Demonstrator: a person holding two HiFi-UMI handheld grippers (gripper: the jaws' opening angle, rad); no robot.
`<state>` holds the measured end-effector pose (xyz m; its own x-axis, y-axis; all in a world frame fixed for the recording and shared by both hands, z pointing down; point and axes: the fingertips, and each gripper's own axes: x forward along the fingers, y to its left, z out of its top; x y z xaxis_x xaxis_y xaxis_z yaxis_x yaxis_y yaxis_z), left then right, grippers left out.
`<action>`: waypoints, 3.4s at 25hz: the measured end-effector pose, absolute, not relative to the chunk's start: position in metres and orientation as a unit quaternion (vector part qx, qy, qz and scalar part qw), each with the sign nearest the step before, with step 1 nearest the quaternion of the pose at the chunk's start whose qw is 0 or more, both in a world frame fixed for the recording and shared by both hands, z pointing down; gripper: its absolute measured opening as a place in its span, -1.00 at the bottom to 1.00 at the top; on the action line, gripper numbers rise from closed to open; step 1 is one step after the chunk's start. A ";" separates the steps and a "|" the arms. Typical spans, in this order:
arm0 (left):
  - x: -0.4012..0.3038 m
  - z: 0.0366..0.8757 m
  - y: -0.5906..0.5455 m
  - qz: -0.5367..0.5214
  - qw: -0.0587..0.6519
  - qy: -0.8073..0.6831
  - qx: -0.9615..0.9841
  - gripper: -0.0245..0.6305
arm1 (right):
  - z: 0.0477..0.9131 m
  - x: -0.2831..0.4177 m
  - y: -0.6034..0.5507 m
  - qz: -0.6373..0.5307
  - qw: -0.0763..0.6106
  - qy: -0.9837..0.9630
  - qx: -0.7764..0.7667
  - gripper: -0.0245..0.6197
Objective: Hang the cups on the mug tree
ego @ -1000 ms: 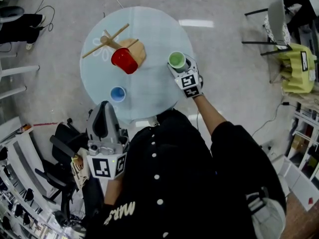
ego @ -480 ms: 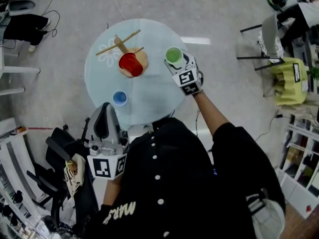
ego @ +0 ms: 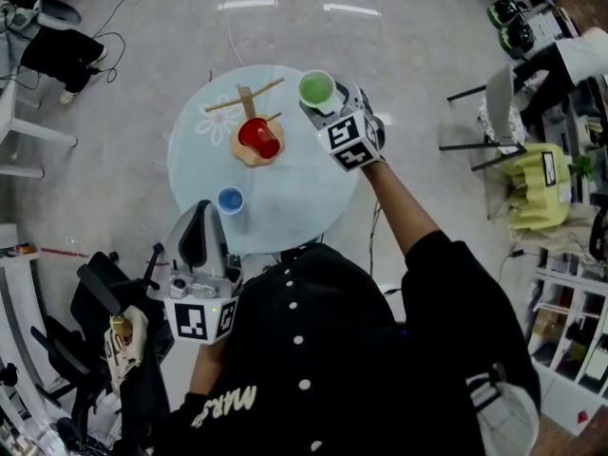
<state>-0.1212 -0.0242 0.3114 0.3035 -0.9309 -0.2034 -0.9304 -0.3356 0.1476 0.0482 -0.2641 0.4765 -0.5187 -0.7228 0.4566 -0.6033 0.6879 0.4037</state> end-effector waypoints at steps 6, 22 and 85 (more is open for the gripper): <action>-0.127 0.303 -0.014 -0.142 -0.006 -0.579 0.803 -0.94 | 0.459 0.026 -0.271 -0.178 0.367 -0.844 0.349 -0.03; -0.134 0.298 -0.003 -0.166 -0.004 -0.580 0.797 -0.94 | 0.427 -0.014 -0.248 -0.499 0.440 -0.698 0.264 -0.03; -0.178 0.369 0.027 -0.074 0.054 -0.643 0.760 -0.94 | 0.658 -0.110 -0.022 0.019 0.256 -0.955 0.150 0.31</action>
